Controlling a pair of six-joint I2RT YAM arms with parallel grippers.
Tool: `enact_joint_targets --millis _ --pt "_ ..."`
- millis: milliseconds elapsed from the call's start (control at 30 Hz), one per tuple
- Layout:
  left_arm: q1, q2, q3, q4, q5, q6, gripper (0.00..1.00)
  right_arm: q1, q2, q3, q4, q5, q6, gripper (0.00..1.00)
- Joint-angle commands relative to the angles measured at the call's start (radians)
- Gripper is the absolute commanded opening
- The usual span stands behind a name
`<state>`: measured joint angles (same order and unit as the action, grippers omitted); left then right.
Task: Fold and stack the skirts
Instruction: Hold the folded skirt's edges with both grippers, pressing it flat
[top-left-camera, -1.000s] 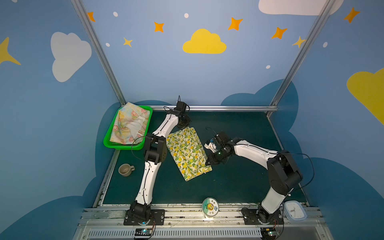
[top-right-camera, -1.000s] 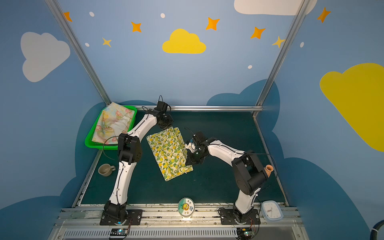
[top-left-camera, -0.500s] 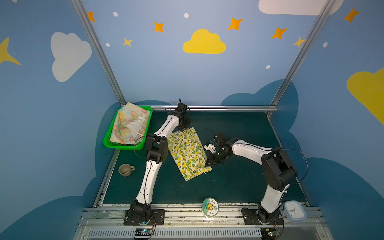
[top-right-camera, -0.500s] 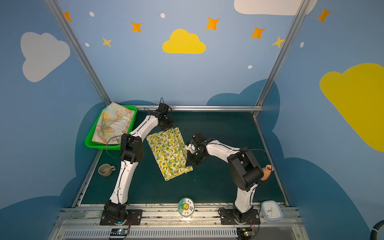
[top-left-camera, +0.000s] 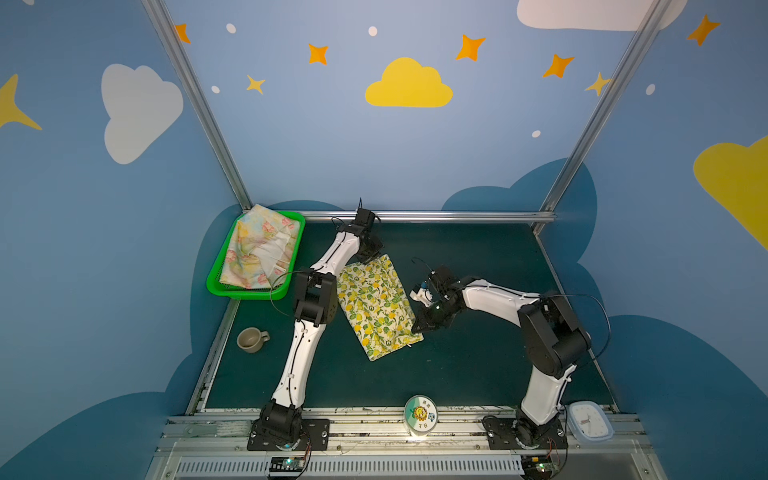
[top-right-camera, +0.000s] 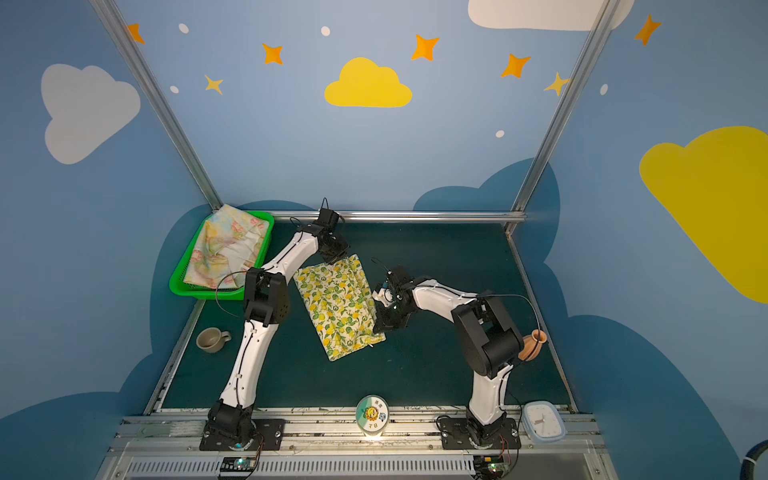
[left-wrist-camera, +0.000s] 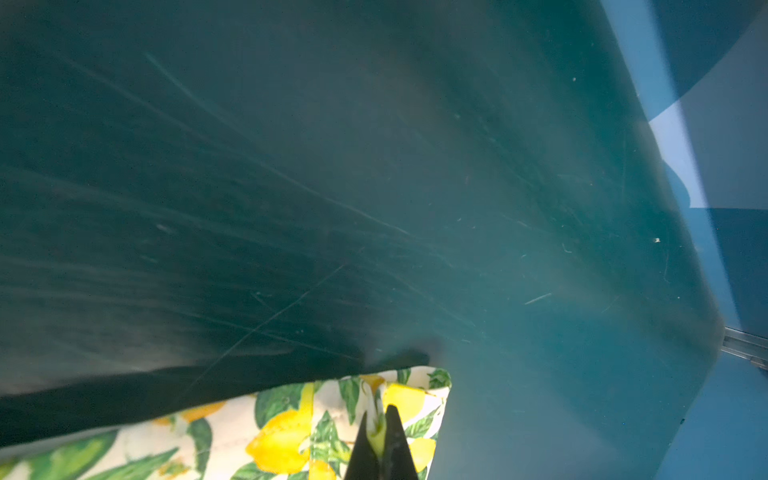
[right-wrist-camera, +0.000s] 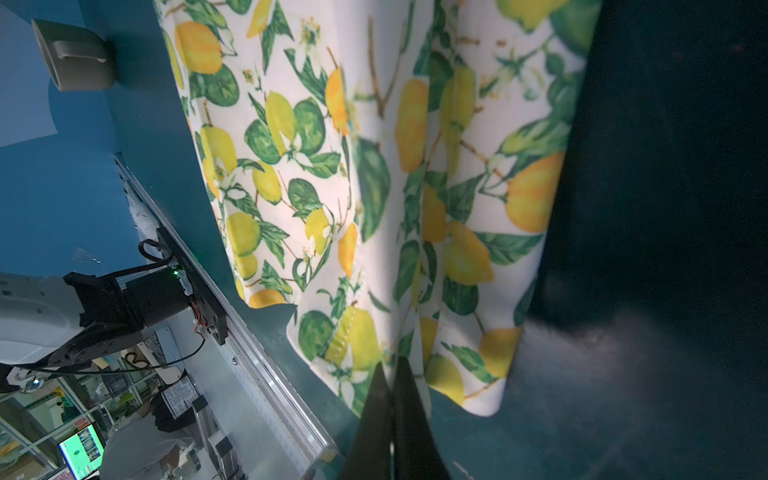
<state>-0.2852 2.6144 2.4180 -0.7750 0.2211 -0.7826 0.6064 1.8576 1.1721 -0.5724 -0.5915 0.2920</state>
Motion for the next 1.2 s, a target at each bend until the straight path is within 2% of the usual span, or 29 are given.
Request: enact_joint_targets --millis 0,1167 --pt "0.015 0.008 0.03 0.066 -0.04 -0.009 0.04 0.001 0.018 -0.006 -0.099 -0.029 0.005 0.0" --pt "-0.009 0.02 0.037 0.077 -0.02 -0.025 0.04 -0.013 0.036 -0.006 -0.101 -0.032 0.015 0.0"
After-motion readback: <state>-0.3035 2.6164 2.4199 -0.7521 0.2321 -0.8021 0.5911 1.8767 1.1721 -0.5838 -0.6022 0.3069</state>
